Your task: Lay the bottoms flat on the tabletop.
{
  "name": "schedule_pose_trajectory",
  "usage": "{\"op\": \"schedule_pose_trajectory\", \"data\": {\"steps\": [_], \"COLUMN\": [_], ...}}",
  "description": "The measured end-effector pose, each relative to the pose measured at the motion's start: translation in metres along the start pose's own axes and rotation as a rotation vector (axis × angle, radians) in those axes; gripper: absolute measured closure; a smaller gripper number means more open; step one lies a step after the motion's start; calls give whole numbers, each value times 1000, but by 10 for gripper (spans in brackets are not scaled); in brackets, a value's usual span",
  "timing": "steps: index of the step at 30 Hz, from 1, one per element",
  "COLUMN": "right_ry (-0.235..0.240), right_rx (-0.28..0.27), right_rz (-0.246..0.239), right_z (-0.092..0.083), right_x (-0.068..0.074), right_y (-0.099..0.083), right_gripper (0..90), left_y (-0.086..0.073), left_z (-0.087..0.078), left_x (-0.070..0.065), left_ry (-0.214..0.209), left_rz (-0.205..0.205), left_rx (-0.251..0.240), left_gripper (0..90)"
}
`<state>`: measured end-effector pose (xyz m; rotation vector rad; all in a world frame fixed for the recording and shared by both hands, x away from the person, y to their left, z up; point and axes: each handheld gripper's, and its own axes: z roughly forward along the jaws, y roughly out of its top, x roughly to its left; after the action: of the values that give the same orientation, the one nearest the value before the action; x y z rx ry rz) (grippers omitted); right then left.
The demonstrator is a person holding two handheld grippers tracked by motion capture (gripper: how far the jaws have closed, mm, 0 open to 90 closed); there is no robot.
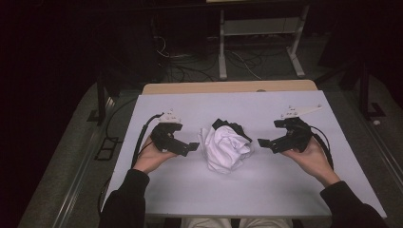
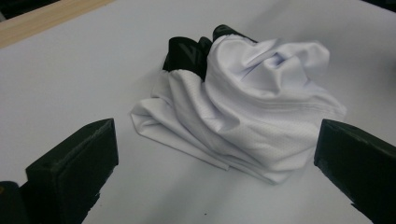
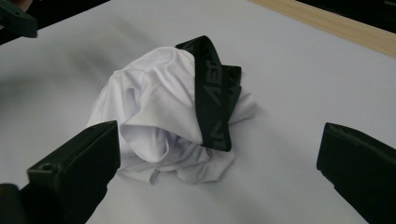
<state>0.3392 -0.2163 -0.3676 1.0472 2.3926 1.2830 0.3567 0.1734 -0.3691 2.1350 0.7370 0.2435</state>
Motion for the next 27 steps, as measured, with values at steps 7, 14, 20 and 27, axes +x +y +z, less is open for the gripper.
{"op": "schedule_pose_trajectory", "data": {"steps": [7,14,20,27], "right_ry": [33,79,101,123], "right_rx": [8,15,39,59], "right_rz": [-16,-12,-5,-29], "right_z": [21,45,64,74], "right_x": [7,15,20,22], "right_y": [4,3,0,-3], "right_gripper": [0,0,1,202], "left_y": [-3,-11,-14,-14], "left_z": [9,20,31,38], "left_x": [5,8,8,7], "left_ry": [-8,-44,-69,-78], "left_rz": [-22,-60,-71,-79], "left_rx": [-8,-27,-18,-23], "left_gripper": [0,0,0,0]}}
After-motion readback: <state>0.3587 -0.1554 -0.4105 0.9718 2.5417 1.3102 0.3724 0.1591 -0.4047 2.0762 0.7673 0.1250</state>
